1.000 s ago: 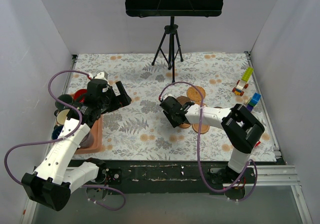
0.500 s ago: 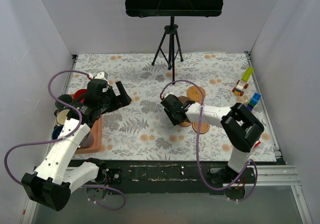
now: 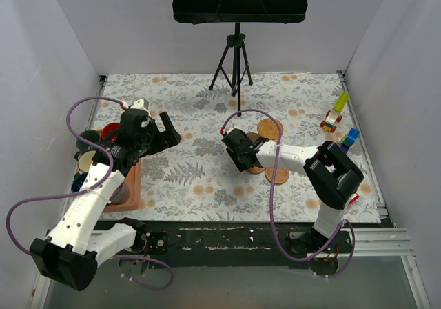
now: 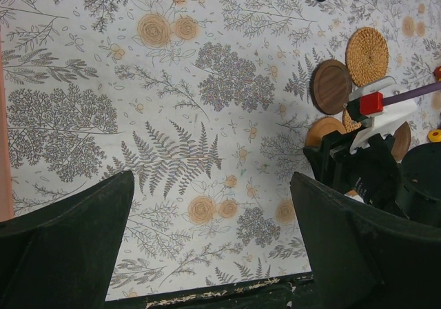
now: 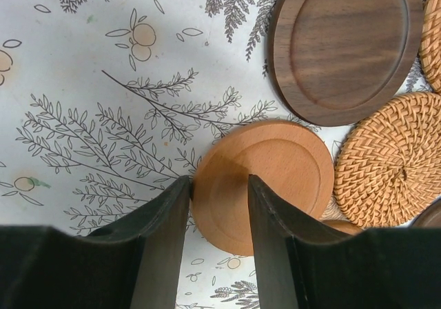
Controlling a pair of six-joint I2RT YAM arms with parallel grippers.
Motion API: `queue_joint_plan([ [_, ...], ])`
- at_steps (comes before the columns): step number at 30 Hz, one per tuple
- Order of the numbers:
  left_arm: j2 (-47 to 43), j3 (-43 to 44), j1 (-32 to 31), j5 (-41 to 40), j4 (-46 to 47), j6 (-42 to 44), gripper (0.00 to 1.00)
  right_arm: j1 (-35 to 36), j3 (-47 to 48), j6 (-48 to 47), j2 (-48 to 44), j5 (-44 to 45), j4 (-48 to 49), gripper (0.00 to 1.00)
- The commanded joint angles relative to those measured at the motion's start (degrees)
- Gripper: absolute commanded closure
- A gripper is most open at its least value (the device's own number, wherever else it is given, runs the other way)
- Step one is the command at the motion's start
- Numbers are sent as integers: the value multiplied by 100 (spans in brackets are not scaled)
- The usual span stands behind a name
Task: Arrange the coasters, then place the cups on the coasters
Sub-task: Move the coaster to the center of the board.
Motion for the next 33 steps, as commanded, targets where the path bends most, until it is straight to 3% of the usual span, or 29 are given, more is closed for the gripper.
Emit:
queue_joint_plan([
  [1, 16, 187, -25, -73, 31, 47, 2, -85, 25, -73, 255, 55, -154, 53],
  [19, 8, 187, -16, -81, 40, 47, 2, -85, 323, -170, -430, -445, -101, 46],
  [26, -1, 248, -16, -99, 31, 47, 2, -129, 867, -214, -1037, -402, -469, 30],
  [30, -27, 424, -16, -99, 40, 47, 2, -506, 1492, -21, -1090, -278, -1216, 28],
  [33, -133, 407, -16, -108, -13, 12, 2, -945, 1353, 94, -1362, -480, -1227, 26],
])
